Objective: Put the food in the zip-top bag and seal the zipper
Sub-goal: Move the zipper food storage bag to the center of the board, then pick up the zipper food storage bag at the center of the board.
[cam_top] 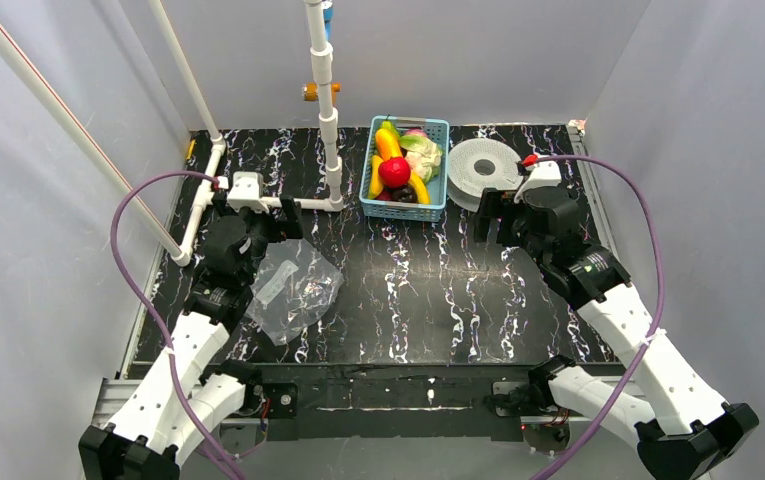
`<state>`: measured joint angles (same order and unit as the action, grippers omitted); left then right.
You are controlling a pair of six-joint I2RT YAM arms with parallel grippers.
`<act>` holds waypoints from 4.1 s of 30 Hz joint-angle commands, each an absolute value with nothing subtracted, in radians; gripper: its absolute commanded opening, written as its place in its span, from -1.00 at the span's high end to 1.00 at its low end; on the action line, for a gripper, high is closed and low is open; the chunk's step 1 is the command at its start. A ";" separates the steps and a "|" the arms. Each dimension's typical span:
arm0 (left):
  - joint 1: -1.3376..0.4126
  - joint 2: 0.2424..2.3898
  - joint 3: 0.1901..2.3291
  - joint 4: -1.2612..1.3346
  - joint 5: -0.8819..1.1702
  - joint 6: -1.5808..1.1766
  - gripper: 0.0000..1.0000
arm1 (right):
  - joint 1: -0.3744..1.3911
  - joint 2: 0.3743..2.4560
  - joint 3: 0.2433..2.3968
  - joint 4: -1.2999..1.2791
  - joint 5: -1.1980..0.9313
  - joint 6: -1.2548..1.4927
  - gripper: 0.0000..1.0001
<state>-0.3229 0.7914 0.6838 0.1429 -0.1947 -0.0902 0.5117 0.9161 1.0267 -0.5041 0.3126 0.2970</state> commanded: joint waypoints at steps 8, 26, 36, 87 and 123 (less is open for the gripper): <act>-0.349 0.842 0.732 0.095 -0.349 -0.143 -0.99 | 0.514 0.946 1.061 -0.530 0.187 0.323 -0.99; -0.320 0.672 0.642 -0.559 -0.434 -0.779 -0.99 | 0.514 0.869 0.850 -0.331 -0.111 0.316 -0.99; -0.229 1.078 0.680 -0.546 -0.129 -0.832 -0.93 | 0.514 0.889 0.826 -0.305 -0.158 0.316 -0.99; -0.490 1.257 1.208 -0.589 -0.294 -0.330 -0.97 | 0.860 1.489 0.857 -0.155 0.099 0.535 0.95; -0.186 1.666 1.074 -0.334 0.625 -0.356 -0.97 | 0.489 1.381 0.714 -0.066 -0.443 0.459 0.97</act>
